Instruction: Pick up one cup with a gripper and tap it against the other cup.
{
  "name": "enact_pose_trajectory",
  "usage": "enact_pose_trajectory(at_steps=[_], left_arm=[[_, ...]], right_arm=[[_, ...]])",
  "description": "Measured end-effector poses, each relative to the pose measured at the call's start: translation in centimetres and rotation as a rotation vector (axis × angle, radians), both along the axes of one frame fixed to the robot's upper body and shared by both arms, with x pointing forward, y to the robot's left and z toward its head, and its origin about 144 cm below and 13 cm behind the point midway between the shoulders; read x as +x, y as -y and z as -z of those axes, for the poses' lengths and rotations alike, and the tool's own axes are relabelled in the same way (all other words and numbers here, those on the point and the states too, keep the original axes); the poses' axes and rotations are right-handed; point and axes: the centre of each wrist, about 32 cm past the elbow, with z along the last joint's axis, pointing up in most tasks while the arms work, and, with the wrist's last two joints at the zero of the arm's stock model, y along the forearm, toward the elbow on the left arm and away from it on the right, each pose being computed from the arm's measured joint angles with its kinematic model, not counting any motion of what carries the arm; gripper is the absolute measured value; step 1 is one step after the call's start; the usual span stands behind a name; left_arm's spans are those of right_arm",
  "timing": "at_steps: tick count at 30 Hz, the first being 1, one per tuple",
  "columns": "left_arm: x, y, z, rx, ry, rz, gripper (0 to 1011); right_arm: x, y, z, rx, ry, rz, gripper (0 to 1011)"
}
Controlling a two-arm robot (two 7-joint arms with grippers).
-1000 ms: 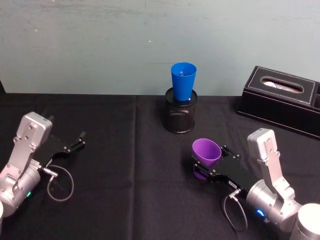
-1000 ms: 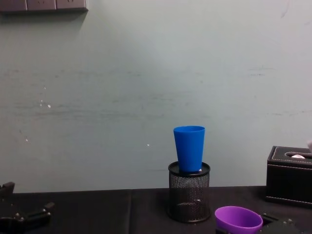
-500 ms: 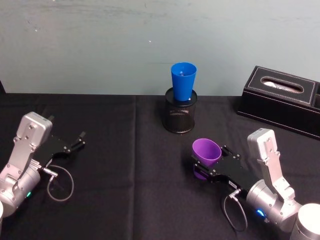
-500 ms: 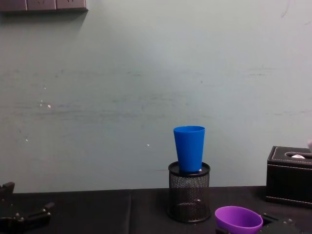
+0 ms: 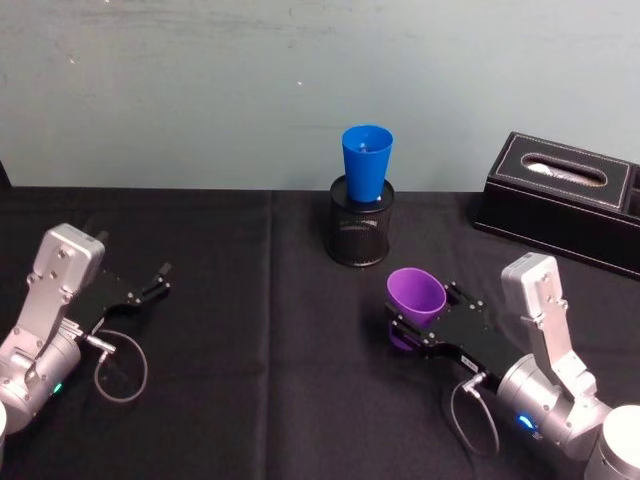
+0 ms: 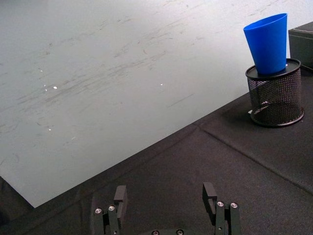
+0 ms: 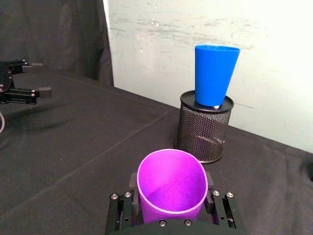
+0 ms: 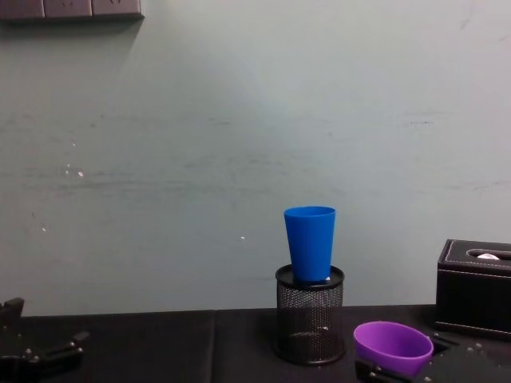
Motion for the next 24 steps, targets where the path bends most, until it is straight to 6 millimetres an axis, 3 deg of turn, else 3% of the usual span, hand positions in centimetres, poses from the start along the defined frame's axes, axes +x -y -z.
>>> enact_pose_trajectory(at_steps=[24], left_arm=[[0.0, 0.0, 0.0, 0.000, 0.000, 0.000, 1012]], right_arm=[[0.0, 0.9, -3.4, 0.058, 0.074, 0.048, 735]])
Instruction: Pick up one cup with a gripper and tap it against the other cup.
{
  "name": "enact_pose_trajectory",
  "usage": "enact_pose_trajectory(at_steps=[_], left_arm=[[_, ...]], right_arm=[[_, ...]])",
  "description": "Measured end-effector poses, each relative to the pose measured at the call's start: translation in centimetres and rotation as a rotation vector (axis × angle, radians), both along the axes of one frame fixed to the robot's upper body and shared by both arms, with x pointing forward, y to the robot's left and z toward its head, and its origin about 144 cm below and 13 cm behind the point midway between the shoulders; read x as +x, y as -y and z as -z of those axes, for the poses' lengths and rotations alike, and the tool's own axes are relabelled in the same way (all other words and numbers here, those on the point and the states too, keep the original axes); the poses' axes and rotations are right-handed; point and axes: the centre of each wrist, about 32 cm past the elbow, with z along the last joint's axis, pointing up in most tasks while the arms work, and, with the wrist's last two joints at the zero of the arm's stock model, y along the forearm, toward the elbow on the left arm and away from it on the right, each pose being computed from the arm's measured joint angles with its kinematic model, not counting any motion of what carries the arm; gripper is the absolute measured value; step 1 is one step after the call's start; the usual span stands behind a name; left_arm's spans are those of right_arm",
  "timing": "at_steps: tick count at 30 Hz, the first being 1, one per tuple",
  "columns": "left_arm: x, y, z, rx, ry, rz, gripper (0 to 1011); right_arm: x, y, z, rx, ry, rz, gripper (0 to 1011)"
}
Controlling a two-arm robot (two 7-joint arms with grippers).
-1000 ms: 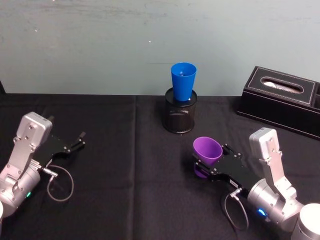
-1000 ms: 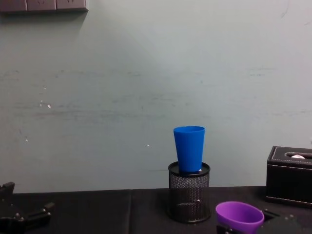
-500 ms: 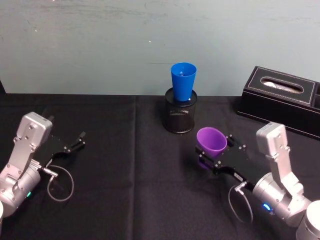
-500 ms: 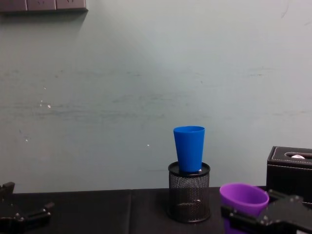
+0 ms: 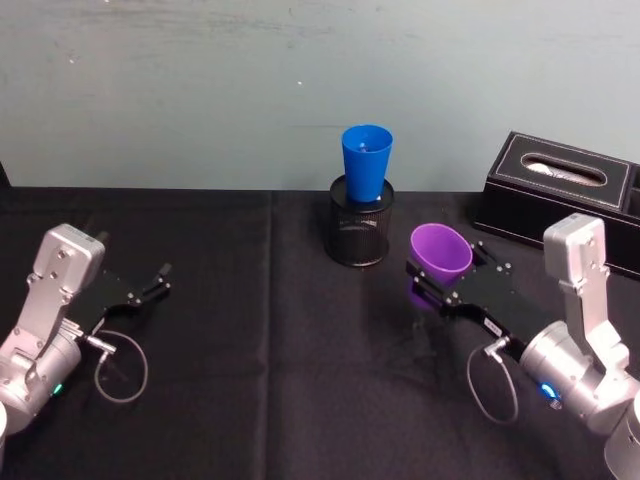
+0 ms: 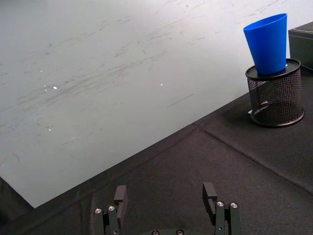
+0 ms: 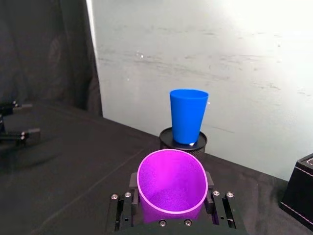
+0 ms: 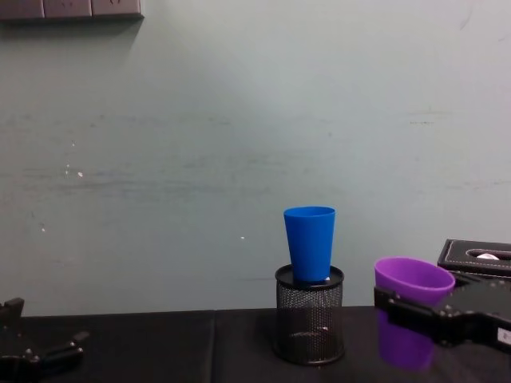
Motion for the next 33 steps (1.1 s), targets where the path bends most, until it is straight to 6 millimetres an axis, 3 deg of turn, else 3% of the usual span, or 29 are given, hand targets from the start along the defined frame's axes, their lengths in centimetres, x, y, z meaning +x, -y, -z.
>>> enact_pose_trajectory(at_steps=[33], left_arm=[[0.0, 0.0, 0.0, 0.000, 0.000, 0.000, 1012]], right_arm=[[6.5, -2.4, -1.9, 0.003, 0.012, -0.020, 735]])
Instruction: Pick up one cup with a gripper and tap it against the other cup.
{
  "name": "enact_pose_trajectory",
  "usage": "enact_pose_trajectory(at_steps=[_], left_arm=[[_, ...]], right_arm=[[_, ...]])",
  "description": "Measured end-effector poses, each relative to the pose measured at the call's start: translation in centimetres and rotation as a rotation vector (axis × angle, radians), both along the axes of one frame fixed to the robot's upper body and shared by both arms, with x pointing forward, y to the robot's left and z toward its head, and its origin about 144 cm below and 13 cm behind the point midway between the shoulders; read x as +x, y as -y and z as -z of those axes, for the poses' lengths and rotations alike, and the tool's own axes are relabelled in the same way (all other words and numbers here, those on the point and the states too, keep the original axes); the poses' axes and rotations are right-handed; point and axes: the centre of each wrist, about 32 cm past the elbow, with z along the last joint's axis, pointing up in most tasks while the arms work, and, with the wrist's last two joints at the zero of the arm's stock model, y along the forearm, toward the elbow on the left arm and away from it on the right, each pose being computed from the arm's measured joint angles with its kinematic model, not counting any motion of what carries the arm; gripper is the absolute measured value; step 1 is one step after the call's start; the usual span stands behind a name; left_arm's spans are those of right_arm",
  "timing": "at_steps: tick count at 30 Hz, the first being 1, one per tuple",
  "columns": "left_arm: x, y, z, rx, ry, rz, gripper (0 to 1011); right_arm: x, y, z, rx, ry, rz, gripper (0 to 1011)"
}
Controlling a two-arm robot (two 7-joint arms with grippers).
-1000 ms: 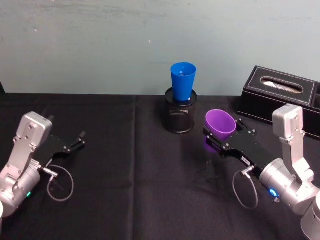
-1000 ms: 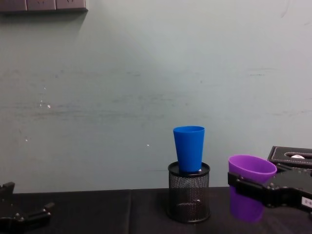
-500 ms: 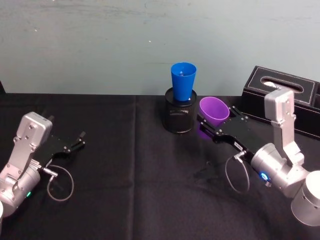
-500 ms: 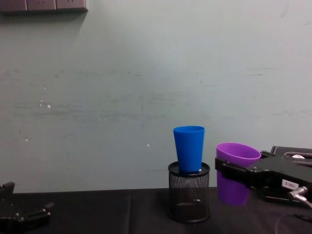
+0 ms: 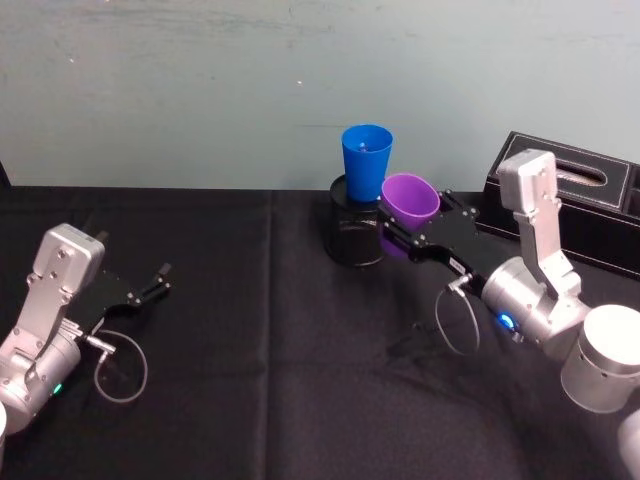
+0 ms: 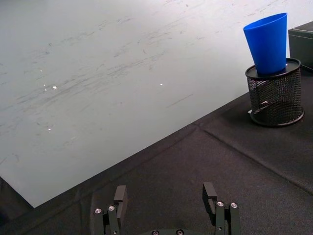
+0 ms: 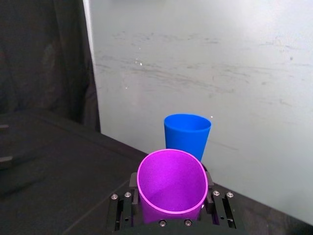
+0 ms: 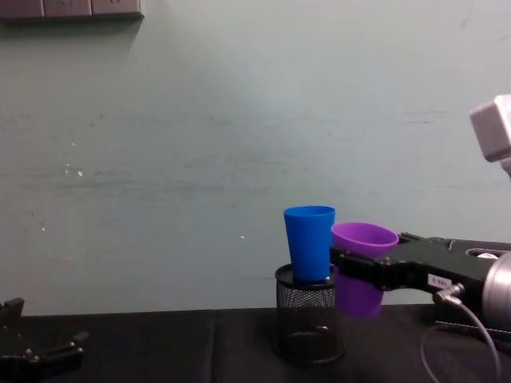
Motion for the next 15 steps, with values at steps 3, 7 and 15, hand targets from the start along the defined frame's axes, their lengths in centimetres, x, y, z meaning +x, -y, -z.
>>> enact_pose_trajectory(at_steps=[3, 7, 15], left_arm=[[0.0, 0.0, 0.0, 0.000, 0.000, 0.000, 1011], [0.0, 0.0, 0.0, 0.000, 0.000, 0.000, 1011], [0.0, 0.0, 0.0, 0.000, 0.000, 0.000, 1011]], right_arm=[[0.7, -0.2, -0.3, -0.005, 0.005, 0.001, 735], [1.5, -0.5, -0.6, -0.009, 0.009, 0.000, 735], [2.5, -0.8, -1.0, -0.007, 0.022, -0.011, 735]])
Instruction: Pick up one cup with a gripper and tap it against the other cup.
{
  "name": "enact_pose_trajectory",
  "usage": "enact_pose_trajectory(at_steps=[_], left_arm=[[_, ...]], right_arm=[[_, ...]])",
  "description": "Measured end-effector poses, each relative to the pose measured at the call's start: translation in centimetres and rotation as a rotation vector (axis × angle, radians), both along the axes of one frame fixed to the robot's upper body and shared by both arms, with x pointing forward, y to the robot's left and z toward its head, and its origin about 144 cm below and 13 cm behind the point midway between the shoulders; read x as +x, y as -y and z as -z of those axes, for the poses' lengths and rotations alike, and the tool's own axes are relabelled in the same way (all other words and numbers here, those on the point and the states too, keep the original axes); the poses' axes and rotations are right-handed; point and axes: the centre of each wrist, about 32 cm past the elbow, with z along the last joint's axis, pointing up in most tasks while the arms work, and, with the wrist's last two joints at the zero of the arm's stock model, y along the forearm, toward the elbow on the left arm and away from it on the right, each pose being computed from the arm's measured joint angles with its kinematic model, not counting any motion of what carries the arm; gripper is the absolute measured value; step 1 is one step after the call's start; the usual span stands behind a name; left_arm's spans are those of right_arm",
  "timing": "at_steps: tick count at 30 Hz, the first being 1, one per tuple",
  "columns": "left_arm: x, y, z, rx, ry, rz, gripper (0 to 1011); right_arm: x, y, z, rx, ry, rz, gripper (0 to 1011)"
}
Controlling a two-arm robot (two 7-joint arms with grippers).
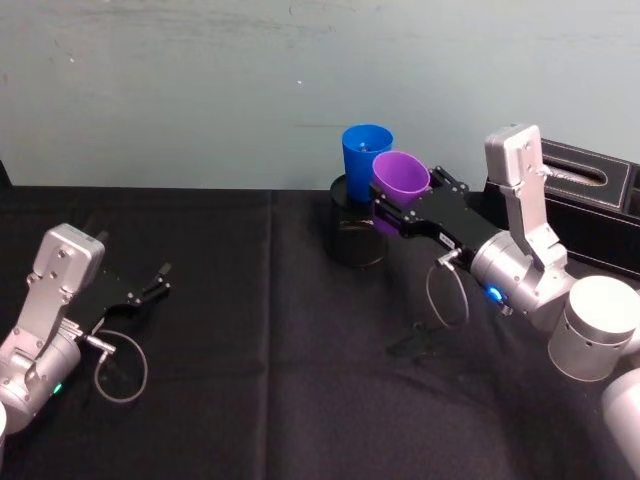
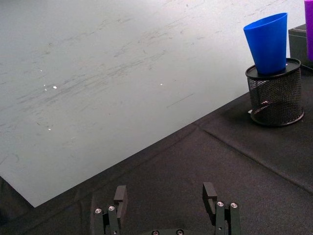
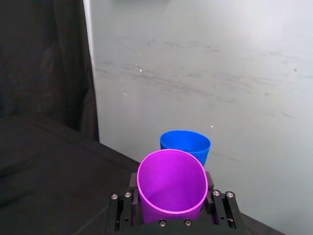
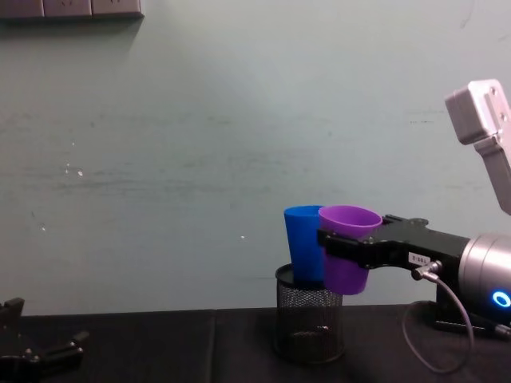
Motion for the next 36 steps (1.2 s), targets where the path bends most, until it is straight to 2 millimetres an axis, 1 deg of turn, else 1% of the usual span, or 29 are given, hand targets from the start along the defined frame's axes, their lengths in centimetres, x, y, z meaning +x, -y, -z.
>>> enact_pose_trajectory(at_steps=[24, 36], left_arm=[[0.0, 0.0, 0.0, 0.000, 0.000, 0.000, 1012], [0.0, 0.0, 0.0, 0.000, 0.000, 0.000, 1011]], right_arm=[[-0.1, 0.0, 0.0, -0.001, -0.001, 0.001, 735], [1.0, 0.2, -0.1, 0.000, 0.017, -0.003, 735]])
